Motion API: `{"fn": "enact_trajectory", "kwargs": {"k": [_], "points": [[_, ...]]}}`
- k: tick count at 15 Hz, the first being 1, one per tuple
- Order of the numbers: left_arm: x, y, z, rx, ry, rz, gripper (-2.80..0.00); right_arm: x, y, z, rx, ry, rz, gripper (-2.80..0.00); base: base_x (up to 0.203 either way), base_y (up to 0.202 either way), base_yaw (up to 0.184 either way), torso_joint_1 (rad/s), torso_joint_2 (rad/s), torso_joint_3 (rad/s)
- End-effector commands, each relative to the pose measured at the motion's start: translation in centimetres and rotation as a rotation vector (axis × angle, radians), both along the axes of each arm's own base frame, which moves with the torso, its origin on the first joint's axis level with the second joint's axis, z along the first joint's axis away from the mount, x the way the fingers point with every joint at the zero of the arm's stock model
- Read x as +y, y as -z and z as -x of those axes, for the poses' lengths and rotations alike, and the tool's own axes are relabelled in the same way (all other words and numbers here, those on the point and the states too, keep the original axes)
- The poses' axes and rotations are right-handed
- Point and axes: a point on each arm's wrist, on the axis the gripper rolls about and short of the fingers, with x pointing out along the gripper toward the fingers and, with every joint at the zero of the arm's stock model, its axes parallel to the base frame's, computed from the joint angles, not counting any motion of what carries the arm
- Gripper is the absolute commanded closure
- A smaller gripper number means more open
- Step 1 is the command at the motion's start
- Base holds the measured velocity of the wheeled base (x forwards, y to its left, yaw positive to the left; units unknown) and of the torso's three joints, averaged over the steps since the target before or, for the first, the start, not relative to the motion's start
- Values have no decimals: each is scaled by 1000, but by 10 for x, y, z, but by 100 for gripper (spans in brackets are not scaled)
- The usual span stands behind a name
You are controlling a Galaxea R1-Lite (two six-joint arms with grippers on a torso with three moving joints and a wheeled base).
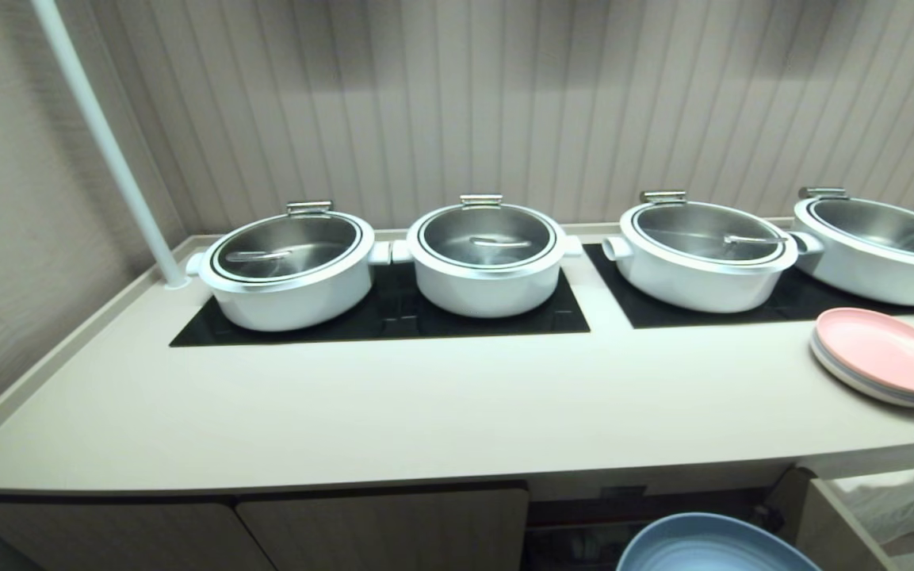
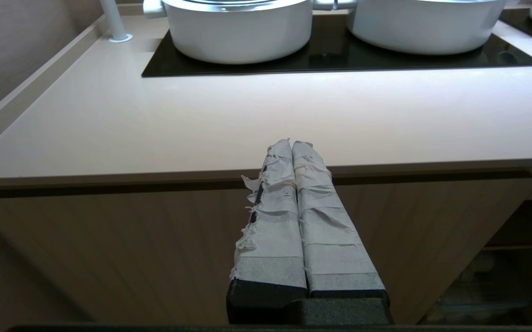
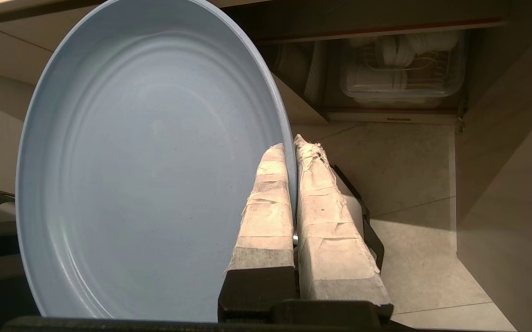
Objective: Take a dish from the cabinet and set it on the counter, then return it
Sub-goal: Place it on the table
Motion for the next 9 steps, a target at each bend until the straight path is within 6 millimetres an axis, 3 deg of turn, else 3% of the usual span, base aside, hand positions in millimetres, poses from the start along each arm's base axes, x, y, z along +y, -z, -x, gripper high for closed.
{"fn": "enact_trajectory", "kwargs": {"k": [1,9], "points": [[0,0,0,0,0,0,0,0,0,0,0,-1,-3,0,0,0,0,100,-188,-100],[0,0,0,0,-1,0,0,0,0,0,-1,1,-4,0,0,0,0,72,-148,-70]]}}
